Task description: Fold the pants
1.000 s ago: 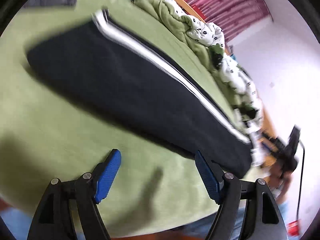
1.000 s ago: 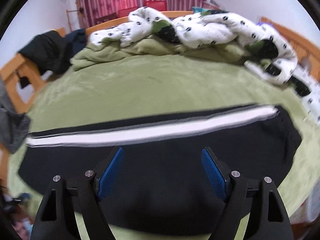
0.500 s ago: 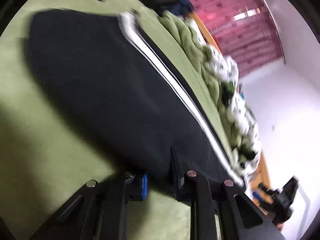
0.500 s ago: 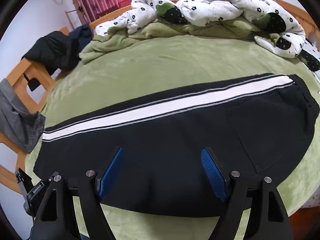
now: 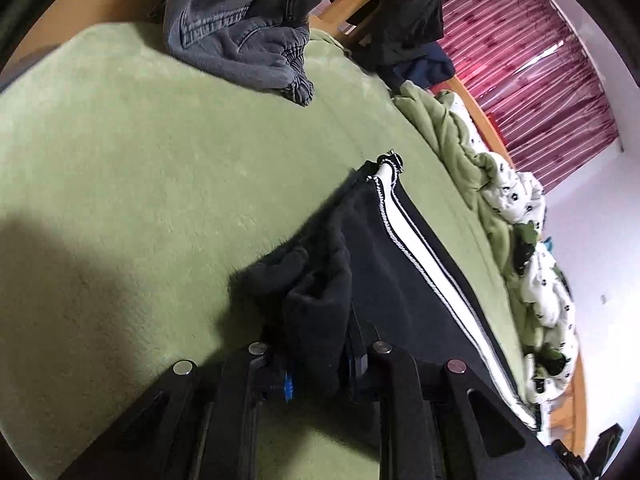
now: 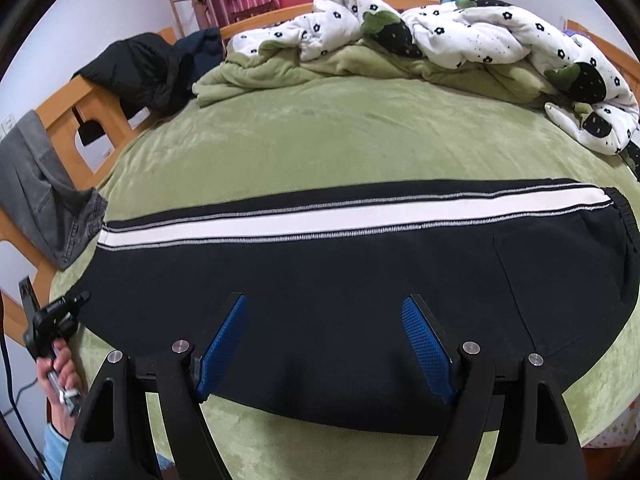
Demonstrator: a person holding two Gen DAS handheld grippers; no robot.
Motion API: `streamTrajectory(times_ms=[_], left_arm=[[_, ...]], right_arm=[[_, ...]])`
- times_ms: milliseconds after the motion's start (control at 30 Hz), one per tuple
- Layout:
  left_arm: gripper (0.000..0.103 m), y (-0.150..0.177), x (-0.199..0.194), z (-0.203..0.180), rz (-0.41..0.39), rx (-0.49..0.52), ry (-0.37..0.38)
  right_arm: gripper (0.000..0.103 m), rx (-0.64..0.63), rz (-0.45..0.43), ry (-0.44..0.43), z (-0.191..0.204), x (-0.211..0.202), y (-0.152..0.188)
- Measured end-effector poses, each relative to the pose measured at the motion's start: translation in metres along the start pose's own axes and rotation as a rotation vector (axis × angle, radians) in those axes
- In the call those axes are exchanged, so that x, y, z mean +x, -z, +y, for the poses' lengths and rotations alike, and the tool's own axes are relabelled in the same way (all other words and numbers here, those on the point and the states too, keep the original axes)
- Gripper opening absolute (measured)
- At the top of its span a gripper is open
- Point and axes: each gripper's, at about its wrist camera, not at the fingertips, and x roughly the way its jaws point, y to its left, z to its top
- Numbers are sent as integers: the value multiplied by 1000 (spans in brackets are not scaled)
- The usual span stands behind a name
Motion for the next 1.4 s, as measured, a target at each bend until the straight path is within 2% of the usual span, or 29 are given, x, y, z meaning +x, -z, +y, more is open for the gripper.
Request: streamTrajectory(times_ms=[133, 267, 333, 400, 500, 667, 767, 867, 933, 1000, 1100, 1133, 1200, 1233, 1267, 1300, 1400], left_arm=[[25, -1, -20, -17, -69, 77, -106], [21, -5, -34, -43, -109, 138, -169], [18, 1, -43, -75, -149, 245, -209], [15, 9, -55, -108, -195, 330, -213], [13, 35, -64, -178, -226, 487, -176], [13, 111, -48, -281, -175, 727, -42], [13, 169, -17, -329, -104, 837, 32], [13, 226, 19, -355, -3, 886, 67], [13, 263, 43, -361, 90, 905, 107], [13, 293, 58, -358, 150, 946, 105], [14, 322, 57, -346, 176, 1008, 102], [16, 325, 49, -338, 186, 1017, 129], [30, 320, 31, -322, 229, 997, 200], [34, 317, 27, -317, 250, 980, 224], [44, 312, 18, -308, 255, 963, 235], [52, 307, 10, -302, 242, 955, 234], [64, 283, -26, -264, 131, 942, 194]], right_arm=[[79, -15, 14, 23, -6, 0, 5], [79, -26, 3, 17, -17, -8, 12], [79, -47, -22, 34, -23, -16, 17], [79, -67, -55, 58, -31, -24, 22], [79, -76, -87, 91, -51, -35, 31], [79, 13, -119, 105, -106, -53, 41], [79, 100, -147, 121, -144, -64, 44], [79, 190, -151, 114, -180, -73, 48], [79, 259, -153, 92, -198, -76, 50], [79, 340, -144, 46, -217, -75, 54], [79, 384, -126, 7, -228, -71, 57], [79, 378, -126, 15, -226, -69, 57], [79, 342, -118, 36, -218, -64, 56], [79, 330, -111, 32, -212, -61, 55], [79, 321, -102, 21, -207, -57, 54], [79, 315, -94, 8, -202, -53, 52], [79, 308, -75, -78, -182, -41, 45]])
